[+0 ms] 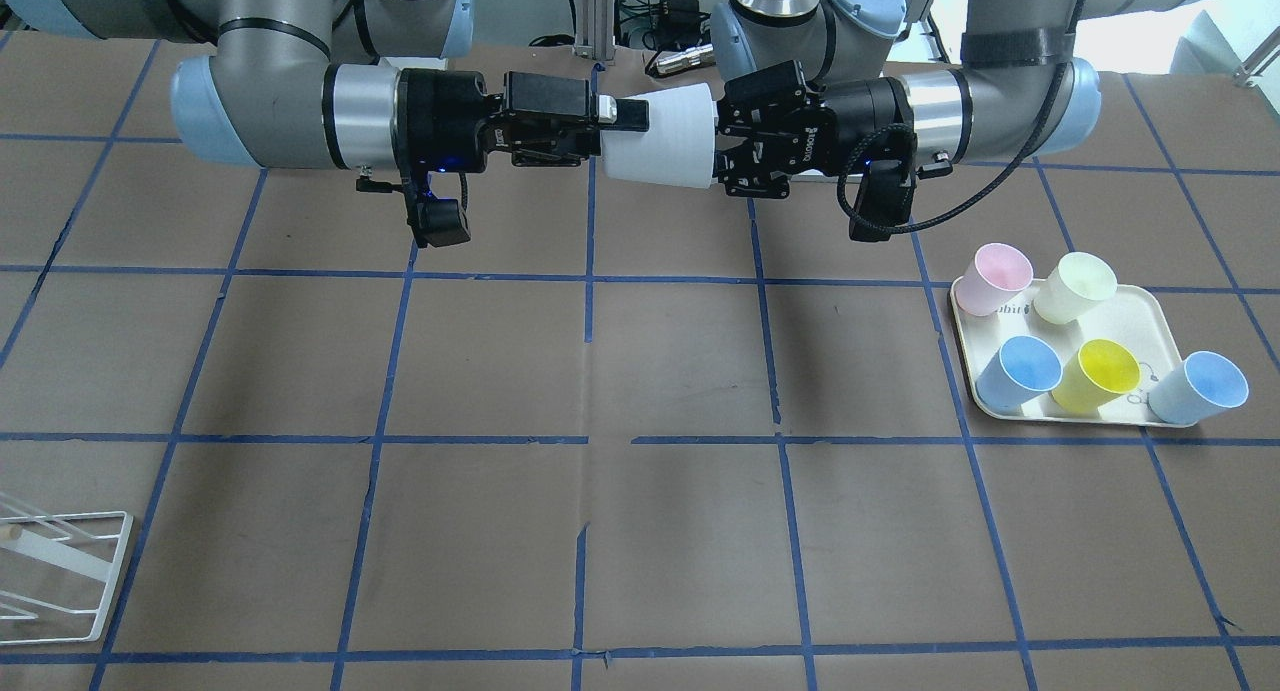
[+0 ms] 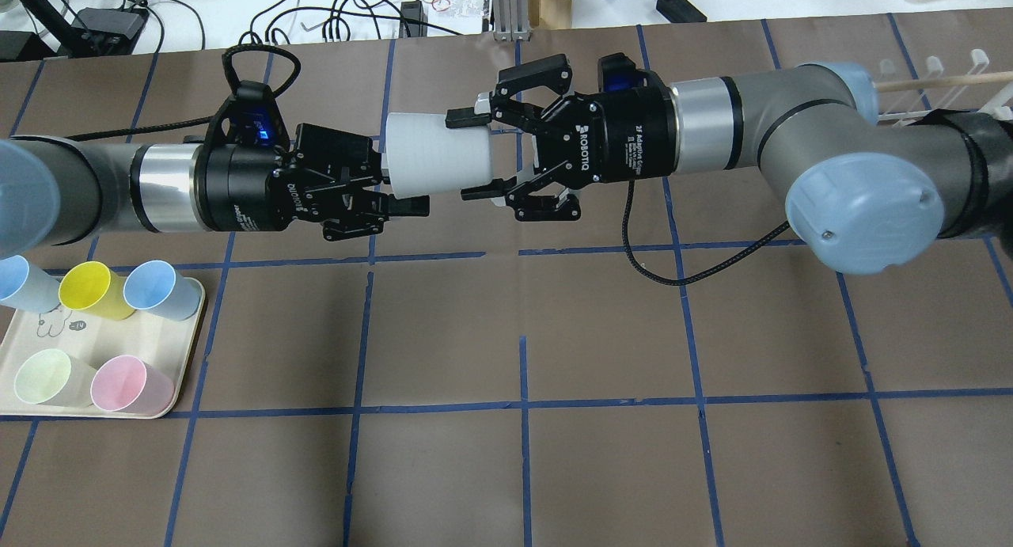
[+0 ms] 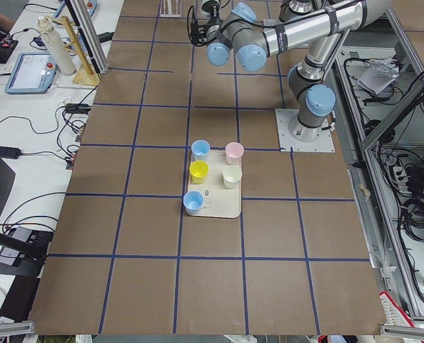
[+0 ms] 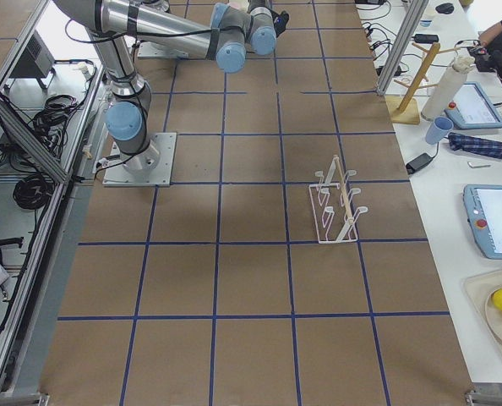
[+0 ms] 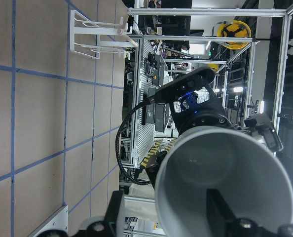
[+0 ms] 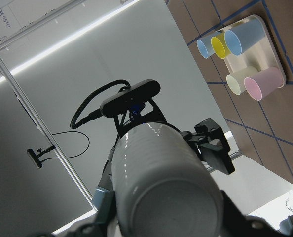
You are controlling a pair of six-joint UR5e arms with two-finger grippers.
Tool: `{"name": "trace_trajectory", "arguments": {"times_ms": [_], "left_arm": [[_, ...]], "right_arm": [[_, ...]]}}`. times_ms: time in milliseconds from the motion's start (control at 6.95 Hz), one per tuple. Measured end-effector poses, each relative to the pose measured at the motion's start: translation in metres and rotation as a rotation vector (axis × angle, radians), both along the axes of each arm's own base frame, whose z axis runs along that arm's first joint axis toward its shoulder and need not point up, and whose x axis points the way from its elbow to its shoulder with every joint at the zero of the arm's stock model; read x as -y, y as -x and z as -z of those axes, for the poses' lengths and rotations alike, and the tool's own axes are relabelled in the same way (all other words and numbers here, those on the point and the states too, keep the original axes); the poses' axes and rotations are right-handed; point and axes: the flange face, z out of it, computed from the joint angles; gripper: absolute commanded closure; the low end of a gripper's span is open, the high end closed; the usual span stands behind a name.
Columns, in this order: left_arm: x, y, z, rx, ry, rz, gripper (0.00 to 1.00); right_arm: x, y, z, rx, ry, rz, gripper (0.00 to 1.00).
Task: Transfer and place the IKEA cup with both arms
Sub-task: 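Close the left gripper on the white cup's base and open the right gripper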
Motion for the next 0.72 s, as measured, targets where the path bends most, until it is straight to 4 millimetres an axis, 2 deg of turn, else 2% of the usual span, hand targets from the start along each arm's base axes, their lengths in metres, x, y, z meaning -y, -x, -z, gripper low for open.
{"name": "trace_trajectory", "arguments": {"times_ms": [144, 288, 431, 575, 719], "left_arm": [[-0.0002, 0.0, -0.0004, 0.0, 0.008, 0.001, 1.0], [-0.0002, -0.0002, -0.0005, 0.001, 0.015, 0.002, 1.0], [-0.0001, -0.0004, -0.0005, 0.002, 0.023, 0.003, 1.0], [0.0001, -0.0007, -0.0009, 0.002, 0.03, 0.003, 1.0], [0.0, -0.001, -0.0016, 0.003, 0.033, 0.003, 1.0]], "right_arm": [[0.0002, 0.0002, 0.0005, 0.0, -0.004, 0.001, 1.0], [0.0004, 0.0004, 0.0008, 0.0, -0.006, 0.001, 0.95], [0.0004, 0.0004, 0.0009, 0.0, -0.012, 0.002, 0.59], [0.0005, 0.0006, 0.0005, -0.001, -0.025, 0.003, 0.01], [0.0006, 0.0009, 0.0, -0.002, -0.038, 0.004, 0.0]]}}
